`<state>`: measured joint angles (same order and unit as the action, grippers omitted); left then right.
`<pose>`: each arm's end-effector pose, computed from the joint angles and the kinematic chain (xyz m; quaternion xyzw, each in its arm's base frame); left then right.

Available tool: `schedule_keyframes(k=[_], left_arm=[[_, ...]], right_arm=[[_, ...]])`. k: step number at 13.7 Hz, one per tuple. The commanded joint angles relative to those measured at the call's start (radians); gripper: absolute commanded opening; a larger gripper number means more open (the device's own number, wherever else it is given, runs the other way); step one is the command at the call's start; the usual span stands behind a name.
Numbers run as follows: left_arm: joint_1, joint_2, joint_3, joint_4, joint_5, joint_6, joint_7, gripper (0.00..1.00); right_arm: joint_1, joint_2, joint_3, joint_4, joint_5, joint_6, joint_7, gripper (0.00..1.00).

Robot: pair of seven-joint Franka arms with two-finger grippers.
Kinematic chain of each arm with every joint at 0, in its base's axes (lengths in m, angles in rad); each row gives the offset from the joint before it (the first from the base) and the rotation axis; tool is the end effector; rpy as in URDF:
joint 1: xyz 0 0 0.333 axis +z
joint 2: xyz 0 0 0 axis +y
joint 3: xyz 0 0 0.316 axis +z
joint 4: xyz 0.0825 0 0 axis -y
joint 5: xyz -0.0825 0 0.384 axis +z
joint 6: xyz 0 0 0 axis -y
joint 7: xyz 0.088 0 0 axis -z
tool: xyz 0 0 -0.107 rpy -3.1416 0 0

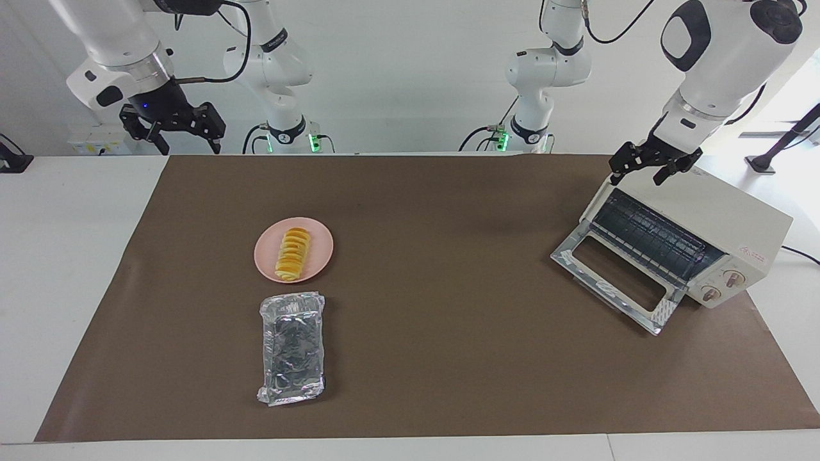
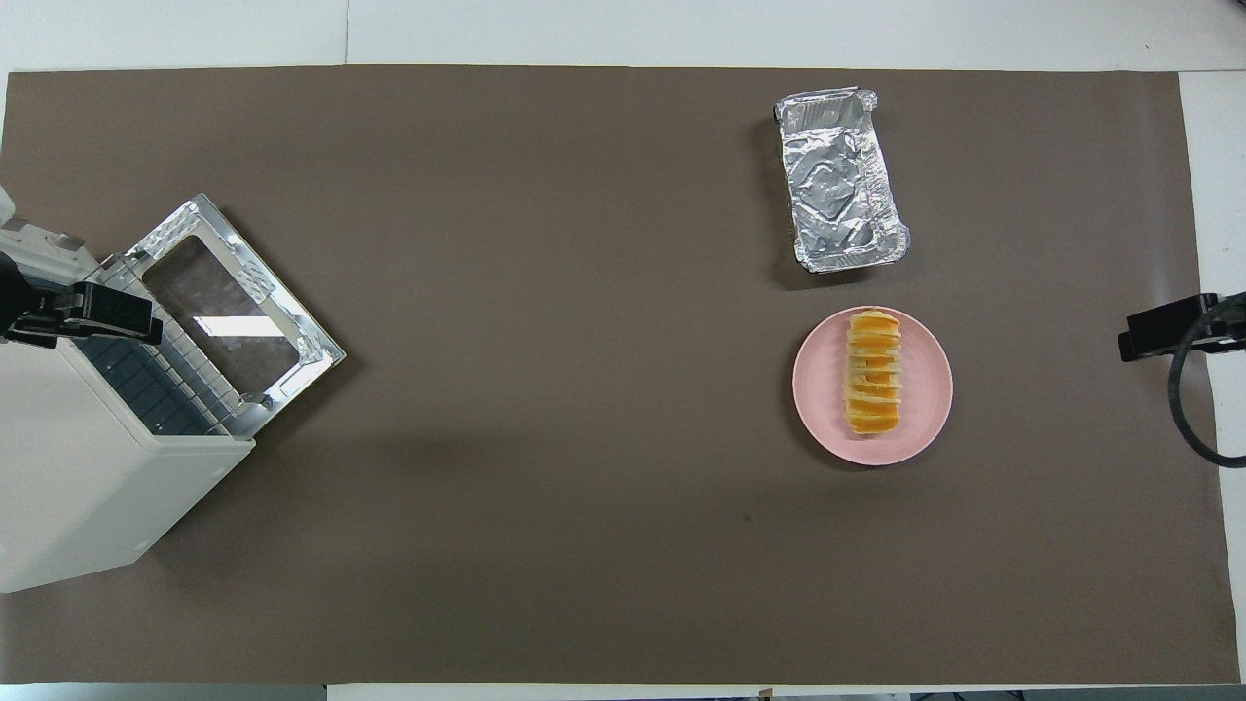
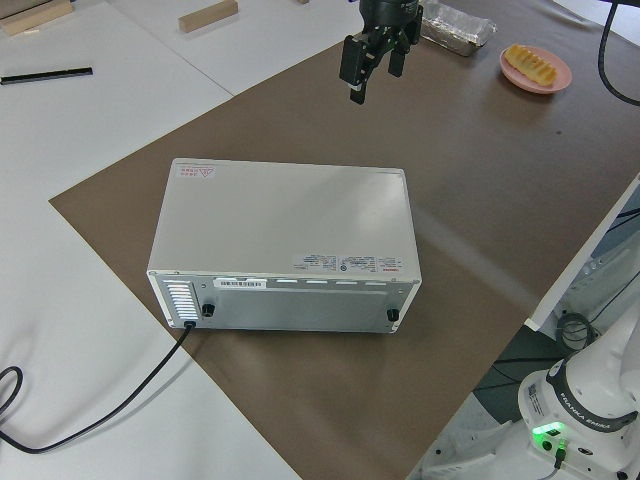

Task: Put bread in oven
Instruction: 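Move the right gripper toward the pink plate of bread slices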

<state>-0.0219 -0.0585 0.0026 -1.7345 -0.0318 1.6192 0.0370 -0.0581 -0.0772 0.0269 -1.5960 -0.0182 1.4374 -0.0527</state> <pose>0.5361 -0.0136 0.5832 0.9991 -0.0269 -0.0283 0.0162 0.5158 -0.0176 0.6430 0.9991 0.0098 -0.0411 0.0084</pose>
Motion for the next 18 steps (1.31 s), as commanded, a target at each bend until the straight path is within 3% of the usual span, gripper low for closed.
schedule_keyframes(k=[1, 10, 13, 18], left_arm=[[-0.001, -0.018, 0.007, -0.011, -0.014, 0.004, 0.011, 1.0], [-0.001, -0.018, 0.007, -0.011, -0.014, 0.002, 0.011, 1.0], [-0.001, -0.018, 0.007, -0.011, -0.014, 0.004, 0.011, 1.0], [-0.001, -0.018, 0.007, -0.011, -0.014, 0.004, 0.011, 1.0]], right_arm=[[-0.016, -0.015, 0.005, -0.01, -0.003, -0.011, -0.023, 1.0], [-0.006, -0.03, 0.007, -0.051, -0.003, 0.008, -0.016, 1.0], [0.007, -0.041, 0.008, -0.152, 0.0, 0.139, 0.04, 1.0], [0.116, -0.033, 0.008, -0.378, 0.0, 0.383, 0.209, 1.0]])
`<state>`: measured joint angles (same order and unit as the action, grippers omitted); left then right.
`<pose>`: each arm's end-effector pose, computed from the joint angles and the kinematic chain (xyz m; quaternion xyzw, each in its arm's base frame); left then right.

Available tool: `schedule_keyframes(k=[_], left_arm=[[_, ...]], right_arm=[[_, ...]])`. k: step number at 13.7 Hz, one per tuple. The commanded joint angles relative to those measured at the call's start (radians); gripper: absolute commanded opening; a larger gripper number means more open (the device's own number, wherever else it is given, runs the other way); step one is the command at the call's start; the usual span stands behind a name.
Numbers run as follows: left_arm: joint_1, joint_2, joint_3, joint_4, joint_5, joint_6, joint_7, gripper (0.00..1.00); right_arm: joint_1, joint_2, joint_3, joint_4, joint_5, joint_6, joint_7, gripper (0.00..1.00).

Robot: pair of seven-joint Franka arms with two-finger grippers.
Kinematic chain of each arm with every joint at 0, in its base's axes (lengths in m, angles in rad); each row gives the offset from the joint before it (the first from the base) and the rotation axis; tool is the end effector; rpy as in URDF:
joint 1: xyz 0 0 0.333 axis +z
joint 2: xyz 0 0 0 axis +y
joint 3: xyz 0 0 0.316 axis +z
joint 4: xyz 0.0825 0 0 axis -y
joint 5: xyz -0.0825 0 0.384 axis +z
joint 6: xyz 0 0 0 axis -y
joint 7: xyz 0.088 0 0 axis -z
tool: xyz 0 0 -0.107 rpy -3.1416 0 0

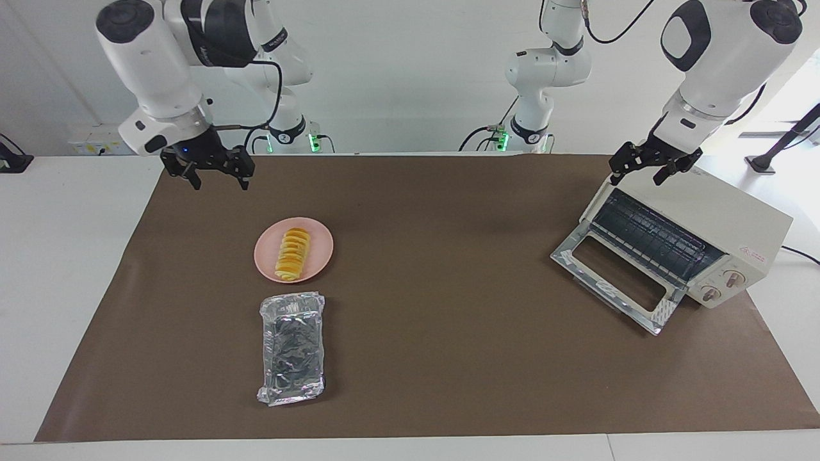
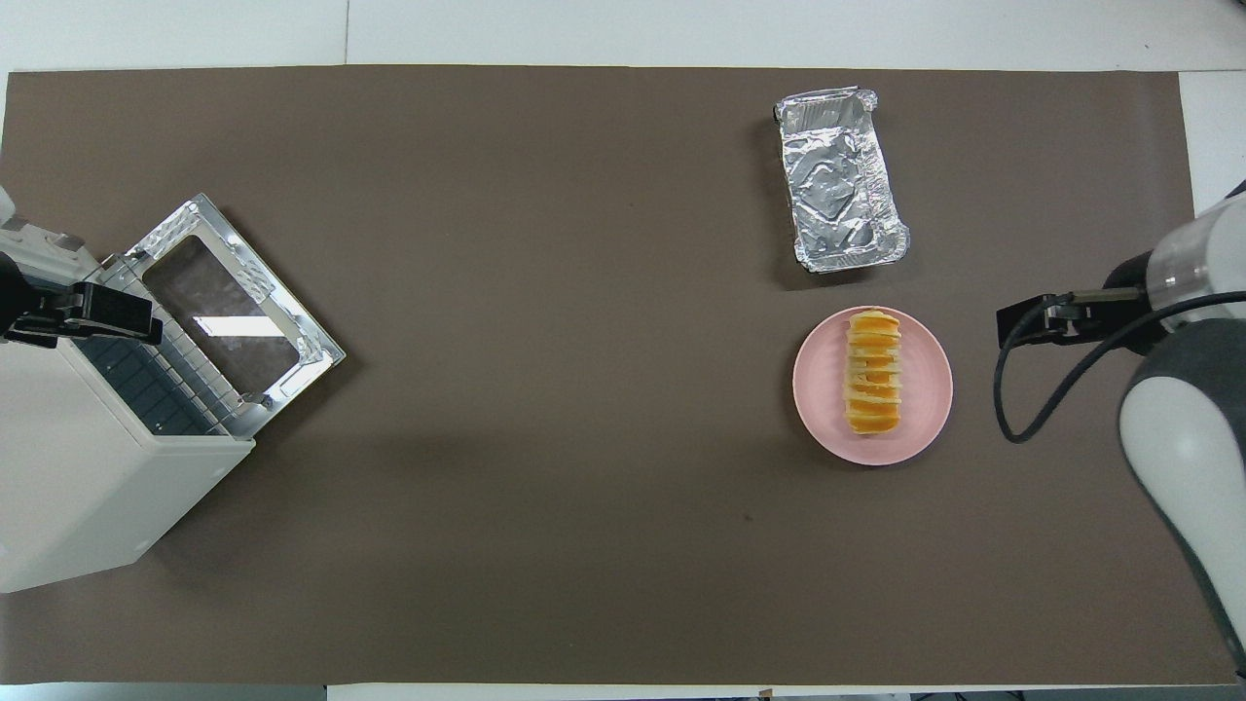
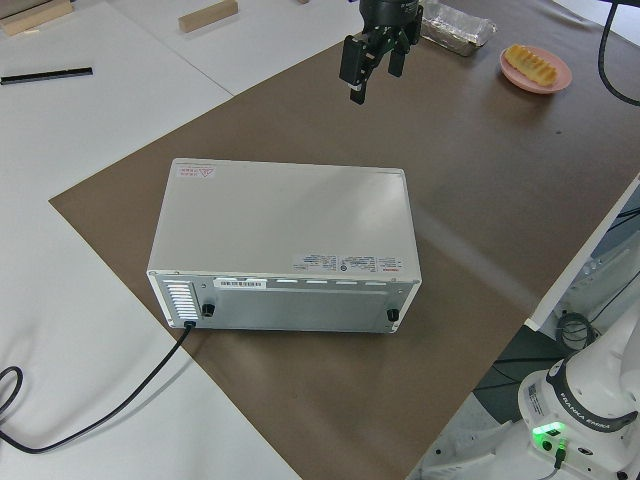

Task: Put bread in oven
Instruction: 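Lower the right gripper and grasp the orange bread slices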

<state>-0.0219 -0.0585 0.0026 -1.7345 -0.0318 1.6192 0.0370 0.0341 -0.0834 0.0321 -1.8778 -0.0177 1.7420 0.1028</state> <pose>0.5361 -0.0136 0.5832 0.9991 -0.0269 -0.0283 0.0162 0.5298 0.0340 0.5386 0.9995 -0.0166 -0.0253 0.0122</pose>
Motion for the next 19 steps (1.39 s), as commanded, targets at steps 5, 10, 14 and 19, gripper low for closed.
schedule_keyframes(k=[5, 10, 14, 19], left_arm=[[-0.001, -0.018, 0.007, -0.011, -0.014, 0.004, 0.011, 1.0], [-0.001, -0.018, 0.007, -0.011, -0.014, 0.002, 0.011, 1.0], [-0.001, -0.018, 0.007, -0.011, -0.014, 0.002, 0.011, 1.0], [-0.001, -0.018, 0.007, -0.011, -0.014, 0.002, 0.011, 1.0]], right_arm=[[0.095, 0.045, 0.003, -0.334, -0.002, 0.465, 0.087, 1.0], [0.098, 0.129, 0.002, -0.392, -0.013, 0.658, 0.049, 1.0], [0.098, 0.189, 0.002, -0.4, -0.025, 0.744, 0.04, 1.0], [0.099, 0.221, 0.002, -0.394, -0.05, 0.758, 0.038, 0.48]])
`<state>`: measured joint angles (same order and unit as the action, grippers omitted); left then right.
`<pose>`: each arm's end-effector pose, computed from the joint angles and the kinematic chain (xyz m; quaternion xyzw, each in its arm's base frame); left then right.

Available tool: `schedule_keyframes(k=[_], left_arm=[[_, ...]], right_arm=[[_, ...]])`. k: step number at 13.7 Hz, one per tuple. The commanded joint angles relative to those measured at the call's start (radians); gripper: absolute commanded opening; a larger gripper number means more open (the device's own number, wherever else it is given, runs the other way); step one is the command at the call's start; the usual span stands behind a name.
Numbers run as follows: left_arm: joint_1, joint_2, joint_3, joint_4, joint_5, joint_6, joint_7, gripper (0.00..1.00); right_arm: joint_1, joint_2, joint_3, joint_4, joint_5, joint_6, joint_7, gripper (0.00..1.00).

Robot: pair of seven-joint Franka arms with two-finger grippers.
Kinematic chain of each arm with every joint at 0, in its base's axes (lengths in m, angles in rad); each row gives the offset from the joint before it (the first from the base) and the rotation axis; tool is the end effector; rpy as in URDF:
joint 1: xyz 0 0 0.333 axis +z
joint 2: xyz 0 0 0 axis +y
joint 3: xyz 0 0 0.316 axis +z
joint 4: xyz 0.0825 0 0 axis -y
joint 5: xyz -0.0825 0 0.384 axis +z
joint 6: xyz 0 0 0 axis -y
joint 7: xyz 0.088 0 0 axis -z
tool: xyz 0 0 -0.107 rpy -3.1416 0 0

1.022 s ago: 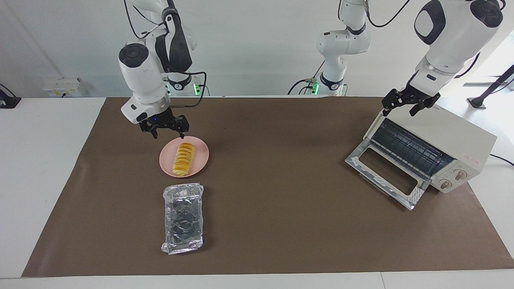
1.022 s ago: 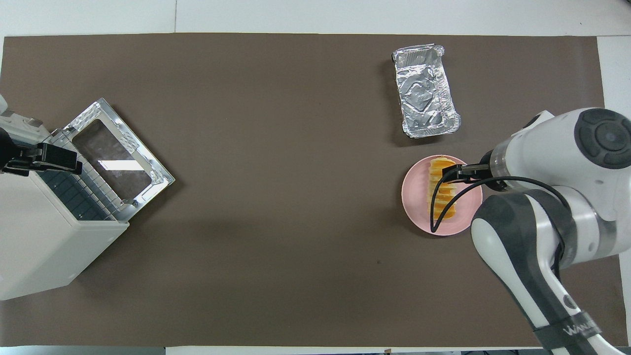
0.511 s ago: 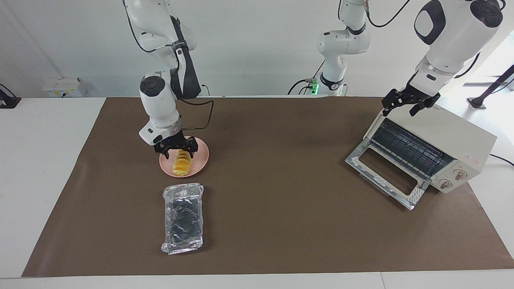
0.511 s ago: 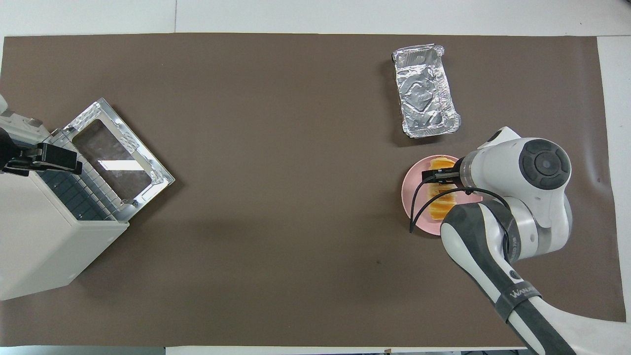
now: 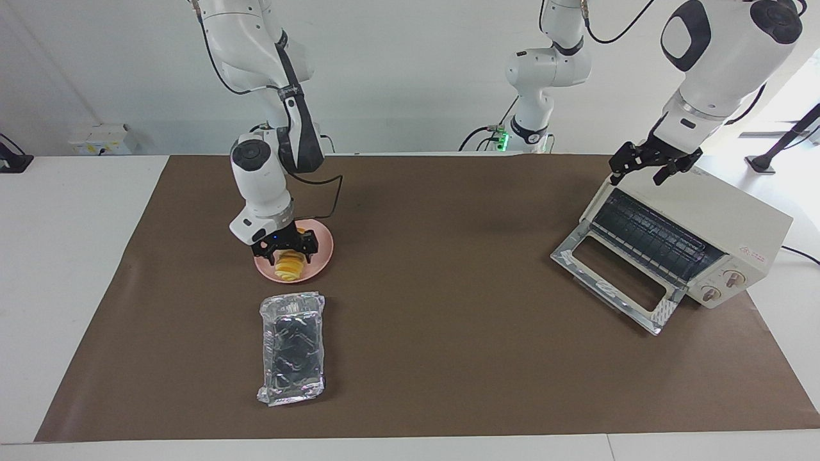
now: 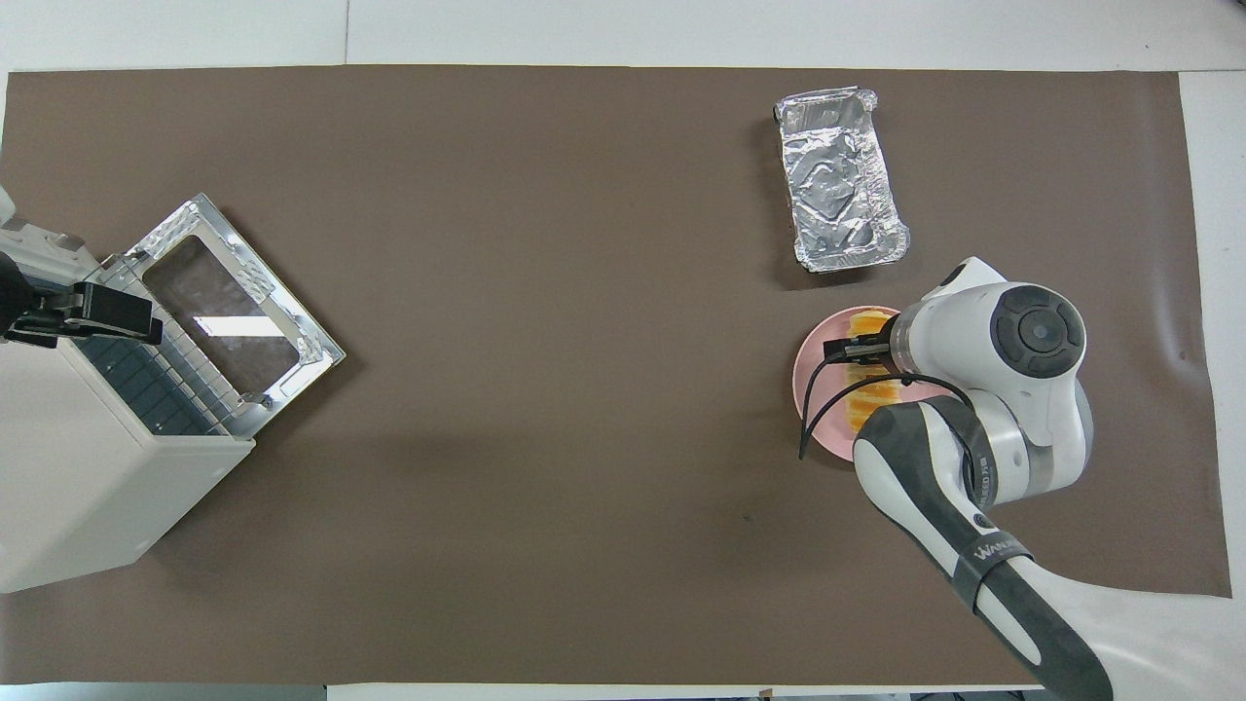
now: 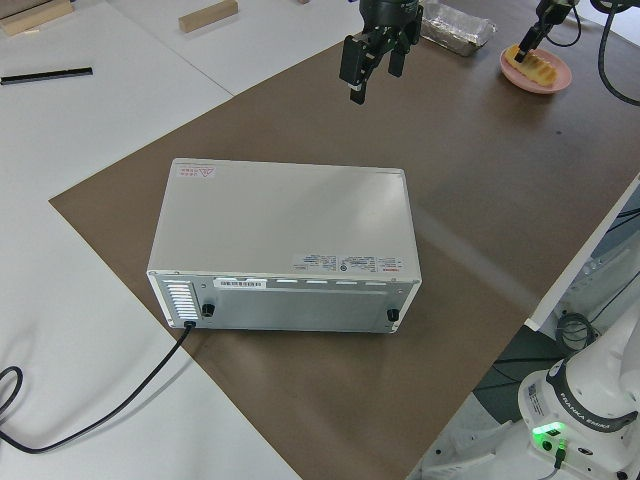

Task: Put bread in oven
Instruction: 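Lift the bread with the right gripper and carry it to the foil tray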

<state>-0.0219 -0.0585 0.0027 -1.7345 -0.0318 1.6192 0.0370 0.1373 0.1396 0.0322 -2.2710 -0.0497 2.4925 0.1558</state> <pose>0.5361 -0.0135 0.5832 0.9991 -0.0269 -0.0283 0.0162 0.5321 0.0913 0.3042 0.9987 0.0258 0.0427 0.0068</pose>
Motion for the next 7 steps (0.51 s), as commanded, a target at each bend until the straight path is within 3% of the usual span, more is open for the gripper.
schedule_keyframes(k=[1, 2, 7], left_arm=[[-0.001, -0.018, 0.007, -0.011, -0.014, 0.002, 0.011, 1.0], [-0.001, -0.018, 0.007, -0.011, -0.014, 0.002, 0.011, 1.0], [-0.001, -0.018, 0.007, -0.011, -0.014, 0.002, 0.011, 1.0]], right_arm=[[-0.004, -0.002, 0.002, 0.002, -0.018, 0.006, -0.015, 0.18], [-0.004, -0.002, 0.002, 0.002, -0.018, 0.005, -0.013, 0.0], [-0.004, -0.002, 0.002, 0.021, -0.019, -0.009, -0.016, 0.0]])
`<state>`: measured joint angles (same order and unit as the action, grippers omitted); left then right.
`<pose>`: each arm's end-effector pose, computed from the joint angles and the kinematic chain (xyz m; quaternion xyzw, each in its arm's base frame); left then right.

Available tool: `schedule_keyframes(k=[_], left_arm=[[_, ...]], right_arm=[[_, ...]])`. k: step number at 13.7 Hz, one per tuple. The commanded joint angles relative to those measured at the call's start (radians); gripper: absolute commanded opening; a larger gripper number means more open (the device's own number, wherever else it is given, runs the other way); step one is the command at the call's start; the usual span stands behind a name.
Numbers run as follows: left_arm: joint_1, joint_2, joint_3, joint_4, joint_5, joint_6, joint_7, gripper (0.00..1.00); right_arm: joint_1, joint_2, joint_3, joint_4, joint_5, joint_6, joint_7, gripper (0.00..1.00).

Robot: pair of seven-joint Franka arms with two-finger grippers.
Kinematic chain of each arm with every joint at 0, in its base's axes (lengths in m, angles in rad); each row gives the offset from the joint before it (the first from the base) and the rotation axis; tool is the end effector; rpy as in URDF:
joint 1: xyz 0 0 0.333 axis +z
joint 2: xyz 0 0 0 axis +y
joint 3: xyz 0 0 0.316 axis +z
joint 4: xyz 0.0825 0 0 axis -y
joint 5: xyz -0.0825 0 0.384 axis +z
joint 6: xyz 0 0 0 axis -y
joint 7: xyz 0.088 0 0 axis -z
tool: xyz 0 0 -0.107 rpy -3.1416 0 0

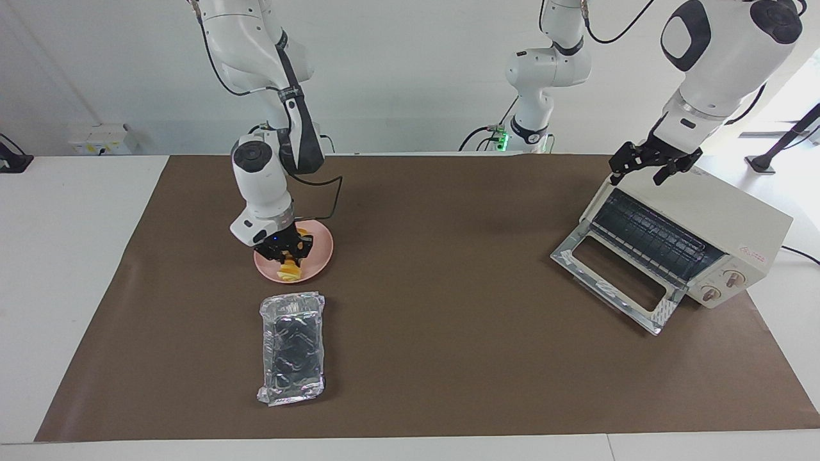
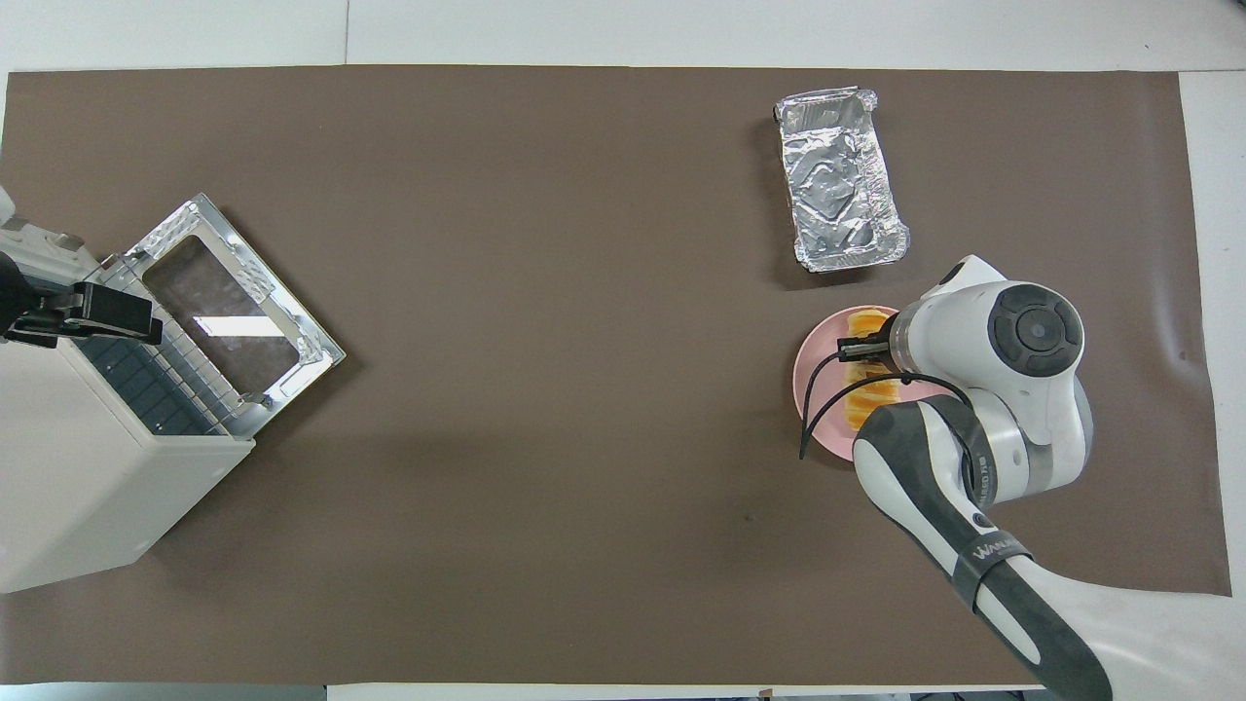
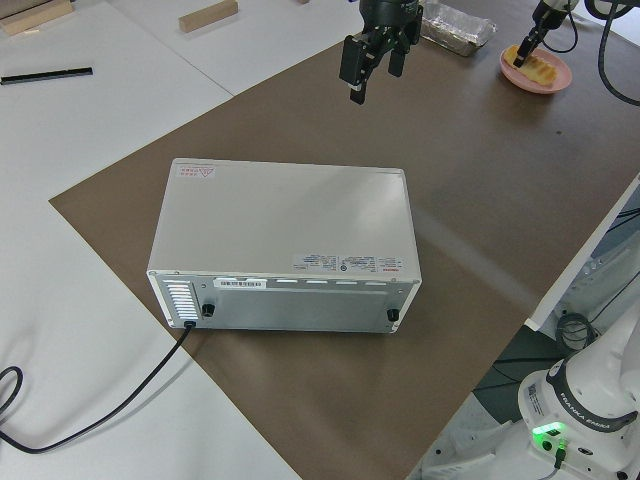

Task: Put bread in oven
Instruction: 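Lift the bread with the right gripper and carry it to the foil tray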

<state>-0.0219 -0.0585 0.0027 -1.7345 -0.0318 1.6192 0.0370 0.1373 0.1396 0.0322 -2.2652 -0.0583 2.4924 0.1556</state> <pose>0.5361 -0.0135 0.5832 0.9991 -0.0269 -0.0283 0.0162 0.5340 0.0917 0.3066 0.9985 0.0291 0.0459 0.0091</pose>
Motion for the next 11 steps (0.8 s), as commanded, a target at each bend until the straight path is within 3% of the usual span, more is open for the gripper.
schedule_keyframes(k=[1, 4, 6, 8, 11], left_arm=[[-0.001, -0.018, 0.007, -0.011, -0.014, 0.002, 0.011, 1.0], [-0.001, -0.018, 0.007, -0.011, -0.014, 0.002, 0.011, 1.0], [-0.001, -0.018, 0.007, -0.011, -0.014, 0.002, 0.011, 1.0], [-0.001, -0.018, 0.007, -0.011, -0.014, 0.002, 0.011, 1.0], [-0.001, -0.018, 0.007, -0.011, -0.014, 0.002, 0.011, 1.0]], right_arm=[[-0.004, -0.003, 0.002, 0.033, -0.009, -0.042, -0.016, 0.0], [-0.004, -0.009, 0.002, 0.145, -0.009, -0.191, -0.018, 0.0], [-0.004, 0.006, 0.003, 0.276, -0.009, -0.317, -0.027, 0.0], [-0.005, 0.049, 0.003, 0.424, -0.006, -0.424, -0.068, 0.0], [-0.041, 0.129, 0.002, 0.62, 0.014, -0.49, -0.196, 0.0]])
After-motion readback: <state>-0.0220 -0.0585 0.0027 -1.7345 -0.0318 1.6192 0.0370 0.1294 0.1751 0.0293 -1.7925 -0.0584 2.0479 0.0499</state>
